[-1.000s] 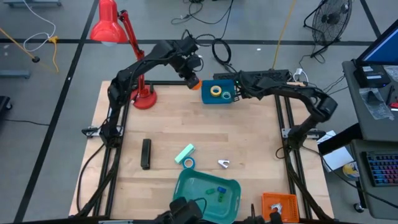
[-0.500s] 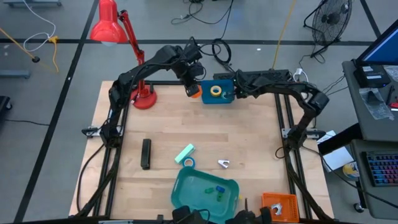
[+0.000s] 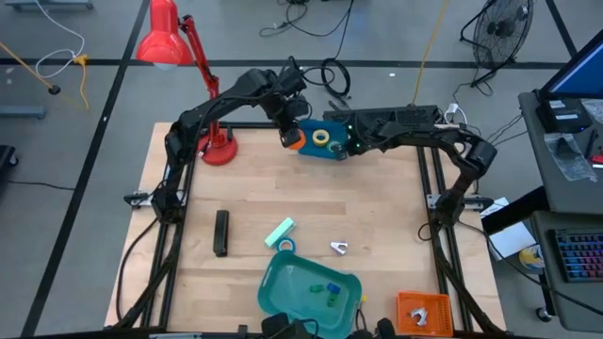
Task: Pick and place Stapler, Stapler remover, tape
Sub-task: Put the orange tape into the blue bin
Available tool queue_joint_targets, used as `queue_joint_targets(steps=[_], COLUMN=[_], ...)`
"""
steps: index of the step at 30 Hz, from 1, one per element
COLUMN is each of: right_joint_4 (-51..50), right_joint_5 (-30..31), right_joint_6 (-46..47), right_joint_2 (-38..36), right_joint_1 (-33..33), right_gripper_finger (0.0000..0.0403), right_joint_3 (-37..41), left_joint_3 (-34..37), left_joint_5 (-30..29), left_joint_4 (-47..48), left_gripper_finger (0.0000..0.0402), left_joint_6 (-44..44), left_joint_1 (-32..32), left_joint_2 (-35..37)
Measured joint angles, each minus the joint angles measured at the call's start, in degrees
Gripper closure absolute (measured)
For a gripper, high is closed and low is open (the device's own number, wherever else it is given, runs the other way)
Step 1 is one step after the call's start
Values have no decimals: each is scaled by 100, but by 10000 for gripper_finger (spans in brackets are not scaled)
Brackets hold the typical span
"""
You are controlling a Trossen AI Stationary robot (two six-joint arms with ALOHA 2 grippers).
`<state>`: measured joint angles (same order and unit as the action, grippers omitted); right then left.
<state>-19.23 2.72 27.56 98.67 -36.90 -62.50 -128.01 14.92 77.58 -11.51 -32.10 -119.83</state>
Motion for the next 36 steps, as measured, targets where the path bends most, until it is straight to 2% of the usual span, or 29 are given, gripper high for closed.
queue_joint_targets(steps=[4,7,14,17,21,25,28,31,36], right_joint_4=[-33,35,892,1253,1836,2697,4011,5070,5082], right_joint_5=[6,-149,-2188,-2525,-2703,-2895,-3171,-3288,-3272], right_joint_6=[24,99,-74,182,908,2002,2897,3320,3126], right_joint_2=[-355,-889,-2280,-2735,-3100,-3179,-3128,-3039,-3045], right_joint_1=[28,26,53,135,177,177,247,412,649], right_gripper_finger=[403,403,403,403,396,360,317,269,206], right_joint_3=[-7,-4,-7,-7,-7,-6,-7,-12,-11], left_joint_3=[0,0,8,9,7,7,-6,-3,0], left_joint_5=[-2,-57,-9,166,897,2076,2772,3211,3418], left_joint_4=[24,-39,-1017,-1500,-2042,-2666,-3237,-3571,-4175], left_gripper_finger=[365,365,365,365,365,365,365,365,365], left_joint_6=[0,23,516,589,807,1068,1459,1822,2253], left_joint_1=[-2,-24,-188,-175,-192,-229,-190,-176,-104], left_joint_2=[0,0,54,200,423,599,660,633,637])
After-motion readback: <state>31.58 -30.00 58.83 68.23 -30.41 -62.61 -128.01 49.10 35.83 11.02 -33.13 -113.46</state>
